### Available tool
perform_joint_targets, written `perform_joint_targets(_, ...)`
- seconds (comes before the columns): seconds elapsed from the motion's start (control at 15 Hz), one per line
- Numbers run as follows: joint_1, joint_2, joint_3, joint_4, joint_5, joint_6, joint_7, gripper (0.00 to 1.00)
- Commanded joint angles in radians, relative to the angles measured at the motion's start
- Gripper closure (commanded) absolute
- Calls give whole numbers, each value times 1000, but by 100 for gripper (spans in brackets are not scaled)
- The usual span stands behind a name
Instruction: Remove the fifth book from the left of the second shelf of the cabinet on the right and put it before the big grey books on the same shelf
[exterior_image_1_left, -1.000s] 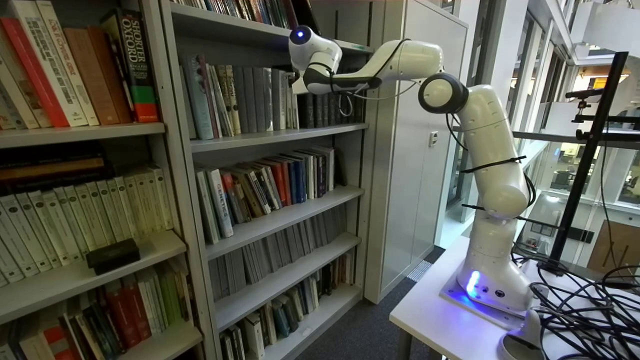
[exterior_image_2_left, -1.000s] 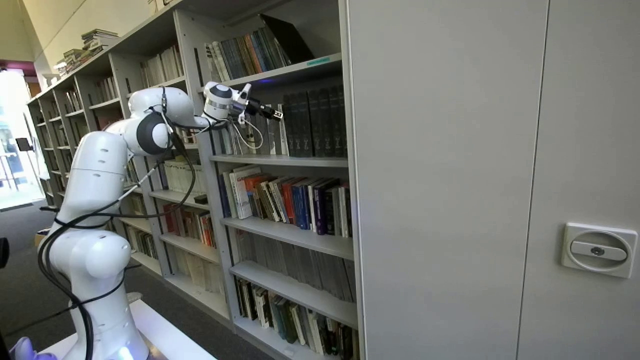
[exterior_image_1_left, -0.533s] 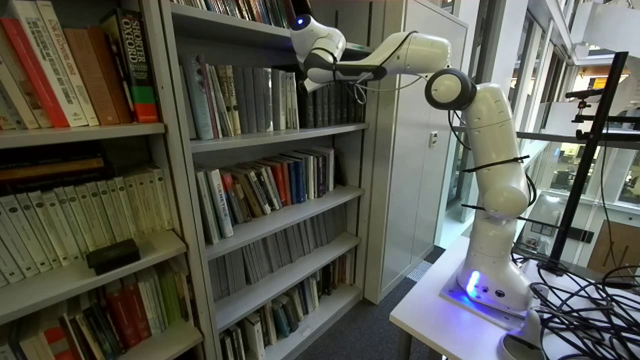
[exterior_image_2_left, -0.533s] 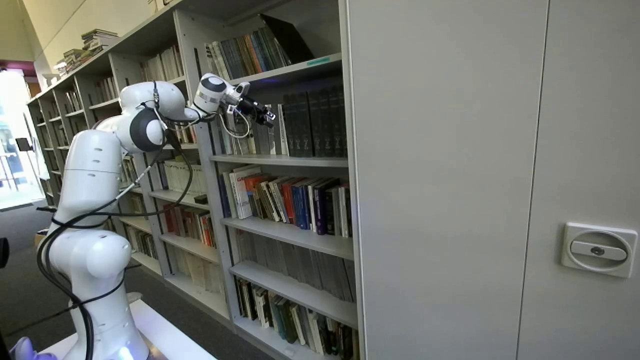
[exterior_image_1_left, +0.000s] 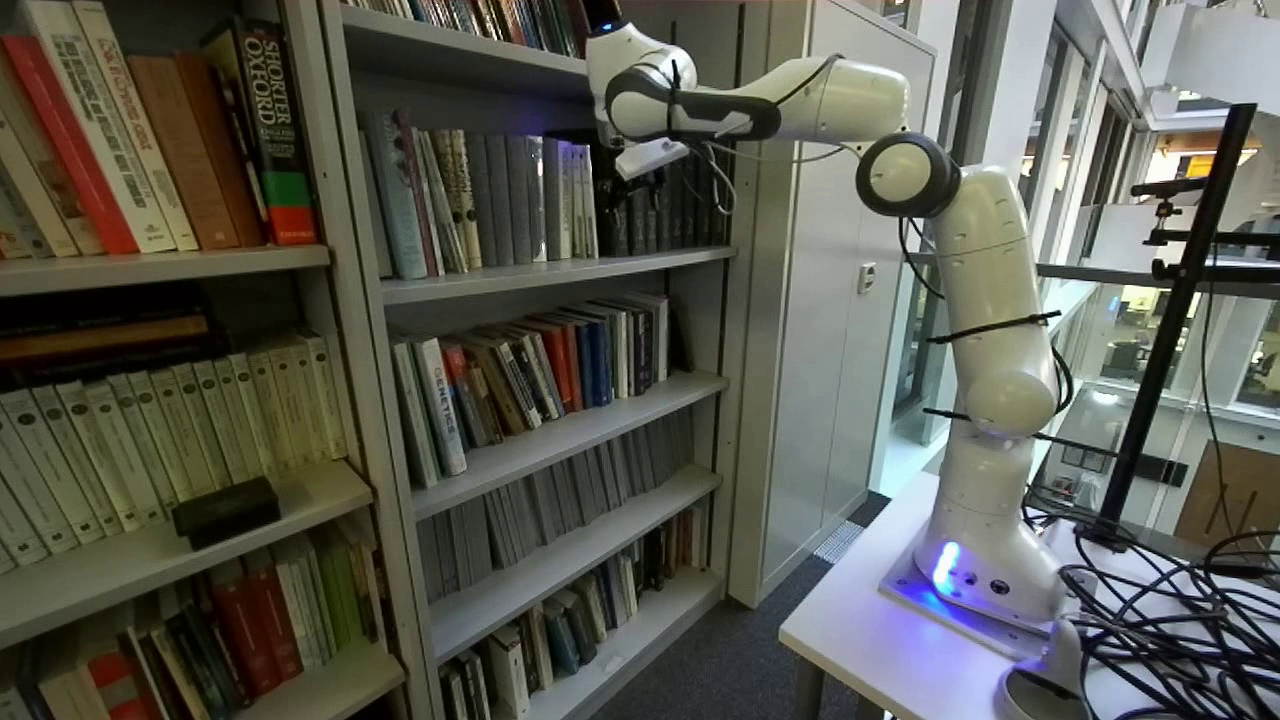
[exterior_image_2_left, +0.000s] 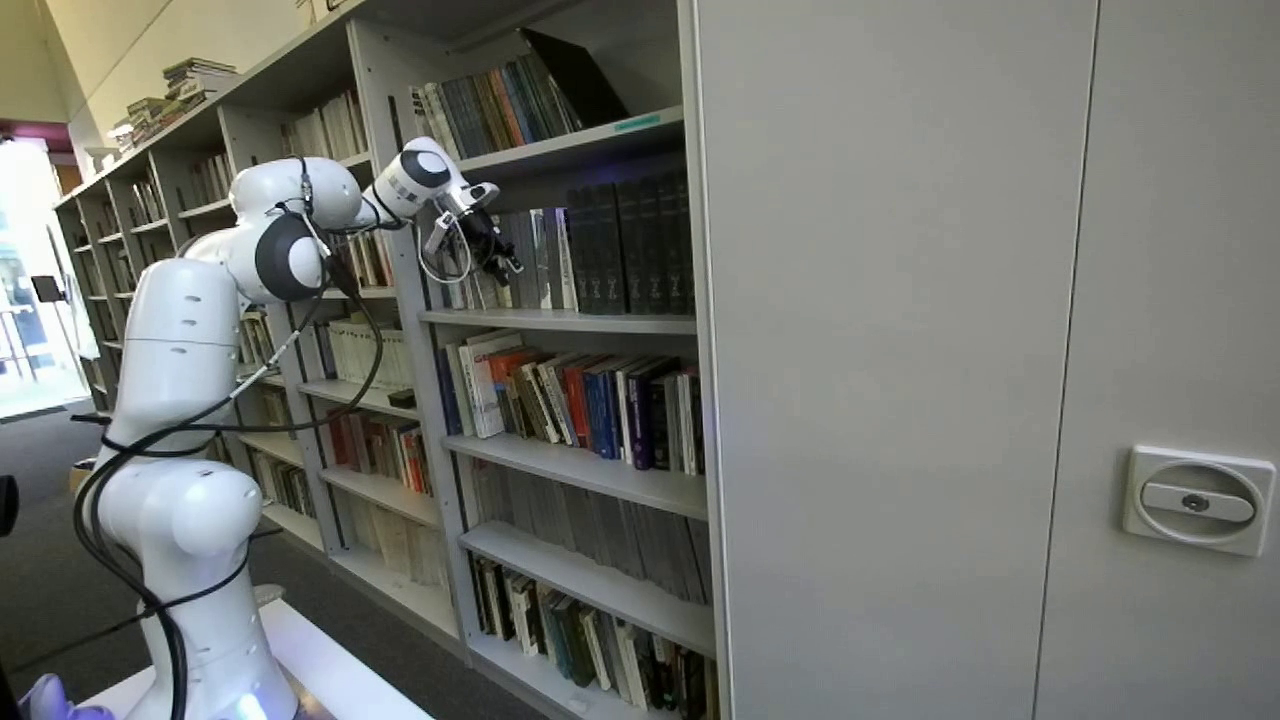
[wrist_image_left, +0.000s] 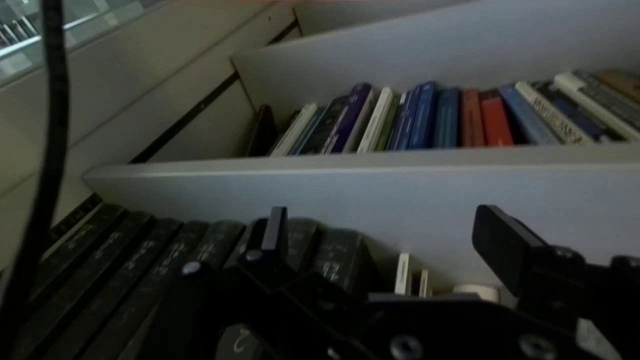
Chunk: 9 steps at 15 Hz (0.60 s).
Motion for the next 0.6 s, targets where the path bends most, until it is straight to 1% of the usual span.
perform_joint_targets(0.0, -11, -19, 5, -4, 73, -169, -74, 0)
perform_joint_targets(0.13, -4, -14, 1, 1, 67, -240, -85, 0)
perform_joint_targets(0.2, -6, -10, 3, 9, 81, -268, -92, 0)
perform_joint_targets(0.33, -21, -9, 12, 23, 158, -295, -114, 0)
perform_joint_targets(0.47, -29, -13, 17, 32, 252, -277, -113, 0)
perform_joint_targets(0.53, -12, -24, 10, 19, 232, -227, -77, 0)
